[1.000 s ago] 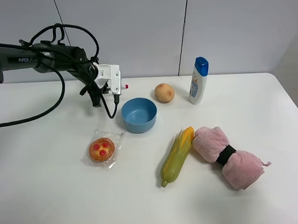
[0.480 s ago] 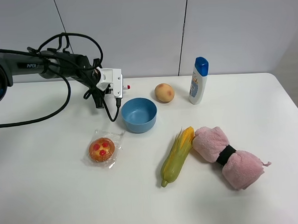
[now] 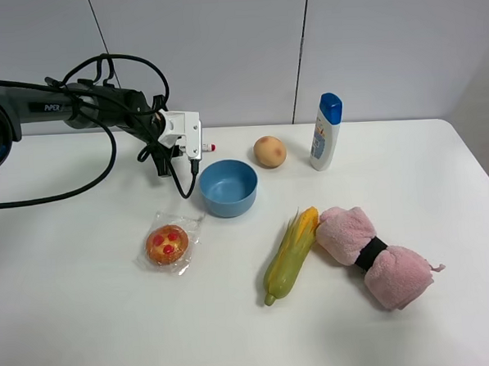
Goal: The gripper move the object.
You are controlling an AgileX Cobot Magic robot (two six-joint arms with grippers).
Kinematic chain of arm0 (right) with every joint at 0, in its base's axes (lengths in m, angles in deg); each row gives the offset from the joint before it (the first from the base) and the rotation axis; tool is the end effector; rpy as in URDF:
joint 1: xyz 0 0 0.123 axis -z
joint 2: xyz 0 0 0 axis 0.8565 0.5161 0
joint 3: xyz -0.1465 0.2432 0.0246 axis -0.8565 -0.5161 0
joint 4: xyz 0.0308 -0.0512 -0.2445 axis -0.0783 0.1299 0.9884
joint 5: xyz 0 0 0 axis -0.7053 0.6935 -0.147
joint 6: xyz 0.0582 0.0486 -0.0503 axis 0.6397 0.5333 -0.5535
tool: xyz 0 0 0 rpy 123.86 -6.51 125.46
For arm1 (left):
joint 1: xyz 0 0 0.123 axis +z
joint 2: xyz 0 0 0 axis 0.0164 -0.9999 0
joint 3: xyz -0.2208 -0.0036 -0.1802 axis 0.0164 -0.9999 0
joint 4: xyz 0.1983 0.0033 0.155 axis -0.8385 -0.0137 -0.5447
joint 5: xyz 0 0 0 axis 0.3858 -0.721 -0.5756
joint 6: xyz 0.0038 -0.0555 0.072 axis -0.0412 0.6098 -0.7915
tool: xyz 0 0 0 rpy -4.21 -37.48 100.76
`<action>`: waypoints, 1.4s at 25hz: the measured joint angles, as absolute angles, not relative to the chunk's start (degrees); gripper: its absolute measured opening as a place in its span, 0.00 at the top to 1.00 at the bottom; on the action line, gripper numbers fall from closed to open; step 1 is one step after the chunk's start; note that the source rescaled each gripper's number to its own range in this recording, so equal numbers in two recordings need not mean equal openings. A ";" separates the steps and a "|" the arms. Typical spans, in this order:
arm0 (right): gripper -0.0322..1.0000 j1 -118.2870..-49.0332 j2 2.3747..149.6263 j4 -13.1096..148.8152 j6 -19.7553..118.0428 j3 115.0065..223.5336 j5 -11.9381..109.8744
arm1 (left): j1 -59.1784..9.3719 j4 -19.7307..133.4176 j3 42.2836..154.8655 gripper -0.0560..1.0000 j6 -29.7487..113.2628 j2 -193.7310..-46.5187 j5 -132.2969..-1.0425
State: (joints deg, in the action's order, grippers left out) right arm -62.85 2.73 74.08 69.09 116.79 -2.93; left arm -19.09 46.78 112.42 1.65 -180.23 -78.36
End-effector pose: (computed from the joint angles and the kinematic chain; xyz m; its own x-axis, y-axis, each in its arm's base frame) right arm -0.0036 0.0020 0.2722 -0.4688 -0.0690 -0.8806 -0.1080 0.9939 -0.0204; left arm 0.4728 -0.1565 0.1071 0.0635 0.9732 -0.2210 0.7965 0.0840 0.5987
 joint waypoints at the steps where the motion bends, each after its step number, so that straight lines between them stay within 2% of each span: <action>1: 0.00 -62.85 2.73 74.08 69.09 116.79 -2.93 | -19.09 46.83 112.42 0.65 1.65 -180.23 -78.37; 6: 0.00 -62.85 2.73 74.08 69.09 116.79 -2.93 | -19.09 46.83 112.42 0.58 1.65 -180.23 -78.30; 9: 0.00 -62.85 2.73 74.08 69.09 116.79 -2.93 | -19.09 46.90 112.42 0.44 1.90 -180.23 -78.24; 12: 0.00 -62.85 2.73 74.08 69.09 116.79 -2.93 | -19.09 47.00 112.42 0.35 4.76 -180.23 -77.76; 17: 0.00 -62.85 2.73 74.08 69.09 116.79 -2.93 | -19.09 47.04 112.42 0.32 10.72 -180.23 -76.79; 24: 0.00 -62.85 2.73 74.08 69.09 116.79 -2.93 | -19.09 47.04 112.42 0.32 11.82 -180.23 -79.77; 30: 0.00 -62.85 2.73 74.08 69.09 116.79 -2.93 | -19.09 46.93 112.42 0.18 12.57 -180.23 -79.77; 35: 0.00 -62.85 2.73 74.08 69.09 116.79 -2.93 | -18.93 46.93 112.42 0.13 16.70 -178.37 -79.97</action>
State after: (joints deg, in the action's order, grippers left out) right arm -62.85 2.73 74.08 69.09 116.79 -2.93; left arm -18.93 46.93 112.42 16.70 -178.37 -79.97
